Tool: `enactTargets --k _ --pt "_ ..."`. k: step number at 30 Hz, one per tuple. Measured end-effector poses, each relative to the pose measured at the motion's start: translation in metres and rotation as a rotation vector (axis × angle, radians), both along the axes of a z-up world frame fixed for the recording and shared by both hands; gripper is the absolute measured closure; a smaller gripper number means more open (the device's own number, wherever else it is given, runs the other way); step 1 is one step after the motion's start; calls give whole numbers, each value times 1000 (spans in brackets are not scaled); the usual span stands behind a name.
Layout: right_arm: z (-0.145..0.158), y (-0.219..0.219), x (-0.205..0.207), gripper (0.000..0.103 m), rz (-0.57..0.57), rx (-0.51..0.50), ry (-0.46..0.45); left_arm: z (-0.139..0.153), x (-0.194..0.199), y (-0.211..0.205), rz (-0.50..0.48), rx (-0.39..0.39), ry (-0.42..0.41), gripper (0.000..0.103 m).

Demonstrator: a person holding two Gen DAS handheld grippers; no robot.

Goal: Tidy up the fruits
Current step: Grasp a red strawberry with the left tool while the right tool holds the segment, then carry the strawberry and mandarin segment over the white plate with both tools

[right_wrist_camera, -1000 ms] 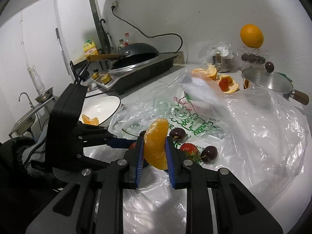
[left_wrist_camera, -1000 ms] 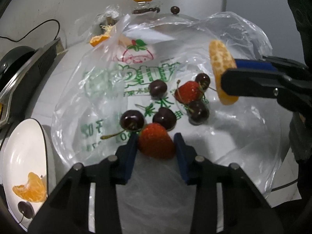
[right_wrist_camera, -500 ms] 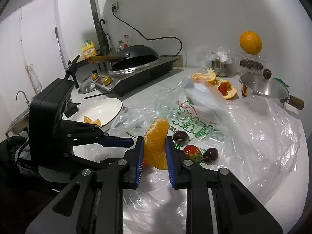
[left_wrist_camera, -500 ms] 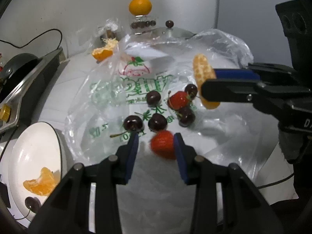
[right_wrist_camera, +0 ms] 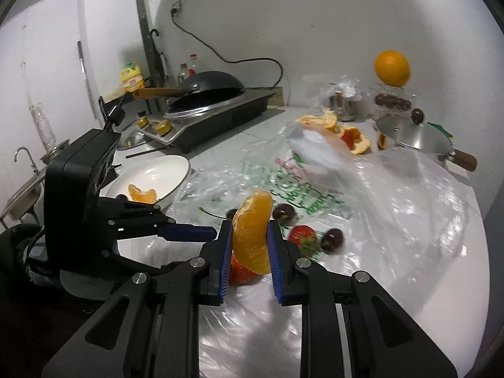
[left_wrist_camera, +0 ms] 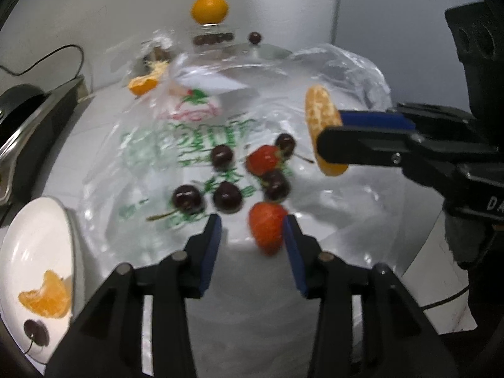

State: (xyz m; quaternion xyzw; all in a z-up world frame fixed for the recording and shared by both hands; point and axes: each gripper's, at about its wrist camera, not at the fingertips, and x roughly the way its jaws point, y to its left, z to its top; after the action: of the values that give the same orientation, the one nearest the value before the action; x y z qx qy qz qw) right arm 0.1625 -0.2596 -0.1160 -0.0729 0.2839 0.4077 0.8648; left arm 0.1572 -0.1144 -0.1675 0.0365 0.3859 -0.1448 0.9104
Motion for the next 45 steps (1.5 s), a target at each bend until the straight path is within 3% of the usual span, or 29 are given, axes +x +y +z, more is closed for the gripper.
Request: enactTargets --k 8,14,25,36,45 --pt "1 -16 -1 80 -17 0 -2 -13 11 -19 -16 0 26 52" --pt "0 -19 -1 80 -21 13 0 -15 17 -16 8 19 30 70" --pt "9 -3 -8 80 -7 10 -27 1 2 -1 1 -6 -7 70" --pt "21 31 -20 80 16 -5 -64 36 -32 36 33 -46 -95 70" --pt "25 77 -29 80 69 -19 -78 56 -58 93 113 -56 -154 70"
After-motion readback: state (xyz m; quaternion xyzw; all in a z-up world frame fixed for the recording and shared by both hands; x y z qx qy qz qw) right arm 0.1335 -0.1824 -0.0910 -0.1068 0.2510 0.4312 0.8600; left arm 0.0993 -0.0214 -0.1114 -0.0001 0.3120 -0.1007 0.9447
